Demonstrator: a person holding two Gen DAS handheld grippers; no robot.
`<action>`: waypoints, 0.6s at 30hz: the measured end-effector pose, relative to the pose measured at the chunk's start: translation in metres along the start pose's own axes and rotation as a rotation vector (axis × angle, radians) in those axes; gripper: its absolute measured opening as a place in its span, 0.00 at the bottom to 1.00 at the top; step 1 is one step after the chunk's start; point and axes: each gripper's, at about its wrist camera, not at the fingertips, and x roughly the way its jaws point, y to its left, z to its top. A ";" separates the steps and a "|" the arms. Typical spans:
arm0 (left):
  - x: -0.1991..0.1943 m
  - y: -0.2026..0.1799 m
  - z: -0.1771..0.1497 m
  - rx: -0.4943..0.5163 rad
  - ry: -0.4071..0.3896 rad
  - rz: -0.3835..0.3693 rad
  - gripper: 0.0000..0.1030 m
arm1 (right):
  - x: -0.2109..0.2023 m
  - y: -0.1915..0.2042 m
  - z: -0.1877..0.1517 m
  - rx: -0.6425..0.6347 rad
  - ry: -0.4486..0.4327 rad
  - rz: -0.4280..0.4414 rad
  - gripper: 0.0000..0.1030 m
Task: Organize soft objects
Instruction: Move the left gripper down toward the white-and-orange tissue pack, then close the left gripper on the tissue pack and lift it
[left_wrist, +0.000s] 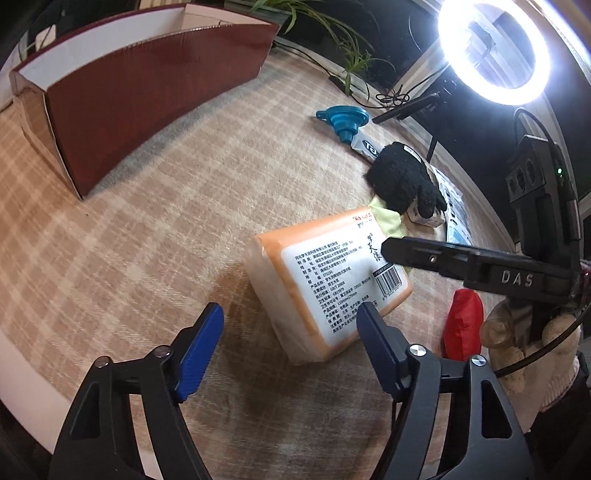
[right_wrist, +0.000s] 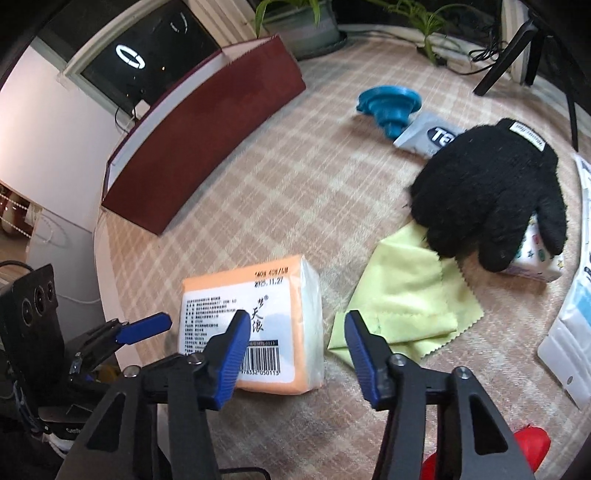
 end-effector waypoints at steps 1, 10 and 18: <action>0.001 0.001 0.000 -0.005 0.003 -0.008 0.63 | 0.001 0.000 0.000 -0.001 0.007 0.005 0.45; 0.010 -0.003 0.002 0.001 0.044 -0.070 0.41 | 0.011 -0.003 -0.002 0.049 0.059 0.080 0.34; 0.011 -0.007 0.006 0.031 0.046 -0.075 0.40 | 0.010 0.001 -0.003 0.062 0.057 0.065 0.33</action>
